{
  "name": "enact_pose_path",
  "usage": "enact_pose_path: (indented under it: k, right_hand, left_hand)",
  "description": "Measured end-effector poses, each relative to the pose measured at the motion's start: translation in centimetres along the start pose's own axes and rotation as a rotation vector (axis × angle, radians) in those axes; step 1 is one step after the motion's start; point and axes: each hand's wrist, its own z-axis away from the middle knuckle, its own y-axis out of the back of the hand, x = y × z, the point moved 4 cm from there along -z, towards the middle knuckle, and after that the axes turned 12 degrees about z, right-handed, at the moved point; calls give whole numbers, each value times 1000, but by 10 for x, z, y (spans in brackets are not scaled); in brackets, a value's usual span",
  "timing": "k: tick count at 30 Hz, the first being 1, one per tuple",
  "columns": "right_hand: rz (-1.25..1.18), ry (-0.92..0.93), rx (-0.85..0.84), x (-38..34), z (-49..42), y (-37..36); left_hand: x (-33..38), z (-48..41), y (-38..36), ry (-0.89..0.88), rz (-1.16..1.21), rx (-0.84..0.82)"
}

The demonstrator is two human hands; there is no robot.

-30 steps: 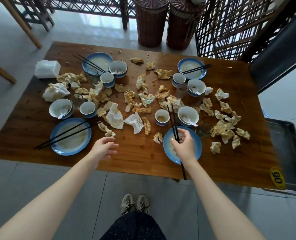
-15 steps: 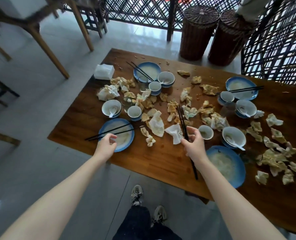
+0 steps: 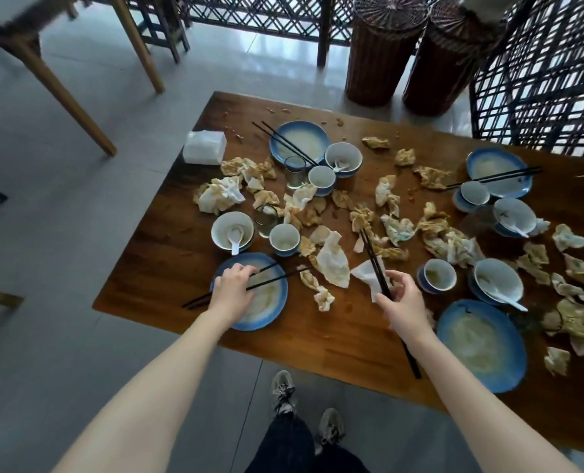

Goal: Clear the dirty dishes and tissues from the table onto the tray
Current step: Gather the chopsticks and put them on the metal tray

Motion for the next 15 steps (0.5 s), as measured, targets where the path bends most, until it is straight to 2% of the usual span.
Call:
enact_pose_path:
  k: [6, 12, 15]
  right_hand:
    - [23, -56, 62, 6, 3, 0]
    - [-4, -98, 71, 3, 3, -7]
    - [-17, -90, 61, -5, -1, -9]
  left_hand:
    - [-5, -10, -3, -26, 82, -58]
    - [10, -12, 2, -110, 283, -314]
    - [31, -18, 18, -111, 455, -368]
